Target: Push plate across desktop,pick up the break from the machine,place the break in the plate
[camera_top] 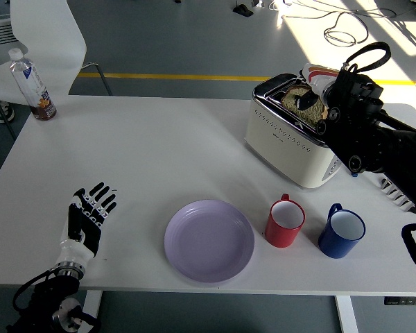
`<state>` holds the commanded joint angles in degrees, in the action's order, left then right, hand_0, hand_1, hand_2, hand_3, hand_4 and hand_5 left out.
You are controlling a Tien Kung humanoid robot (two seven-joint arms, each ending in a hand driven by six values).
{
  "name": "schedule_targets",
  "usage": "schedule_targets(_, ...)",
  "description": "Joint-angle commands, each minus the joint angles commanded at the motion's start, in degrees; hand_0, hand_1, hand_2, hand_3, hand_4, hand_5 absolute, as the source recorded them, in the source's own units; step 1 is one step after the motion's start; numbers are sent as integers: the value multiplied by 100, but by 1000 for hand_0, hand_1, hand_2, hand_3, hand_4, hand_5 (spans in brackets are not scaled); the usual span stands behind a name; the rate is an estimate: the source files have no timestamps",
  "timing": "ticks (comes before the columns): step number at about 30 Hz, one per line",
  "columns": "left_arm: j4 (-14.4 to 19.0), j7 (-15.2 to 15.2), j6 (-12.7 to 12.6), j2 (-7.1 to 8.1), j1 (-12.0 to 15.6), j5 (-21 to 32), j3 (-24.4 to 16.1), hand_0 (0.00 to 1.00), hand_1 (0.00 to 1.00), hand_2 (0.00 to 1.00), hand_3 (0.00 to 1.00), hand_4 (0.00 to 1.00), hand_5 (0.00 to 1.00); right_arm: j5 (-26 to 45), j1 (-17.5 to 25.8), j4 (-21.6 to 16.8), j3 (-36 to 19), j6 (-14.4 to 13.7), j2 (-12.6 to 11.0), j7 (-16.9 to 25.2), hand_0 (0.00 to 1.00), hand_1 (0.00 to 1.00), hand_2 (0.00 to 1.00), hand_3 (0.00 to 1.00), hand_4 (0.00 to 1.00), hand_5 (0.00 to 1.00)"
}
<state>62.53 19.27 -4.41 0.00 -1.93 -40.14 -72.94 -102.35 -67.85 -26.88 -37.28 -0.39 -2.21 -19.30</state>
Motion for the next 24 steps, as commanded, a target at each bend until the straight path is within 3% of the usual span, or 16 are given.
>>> schedule_targets(13,3,-3,0,0,22,-6,-22,783,762,819,733,443,984,-897,-86,-1504,-717,236,-751,-304,359,367,413,461,384,2)
schedule_targets(19,13,-2,-2,0,-6,-12,-54,784,760,819,732,444,988,-1017,-119,-2539,-904,302,-1093,-461,347,363,409,459,371,9)
schedule_targets(24,9,-5,2,0,-14,-14,-81,783,760,818,730,449,993,-782,-122,-3457,-1033,448,-1190,-577,300,325,377,452,372,32)
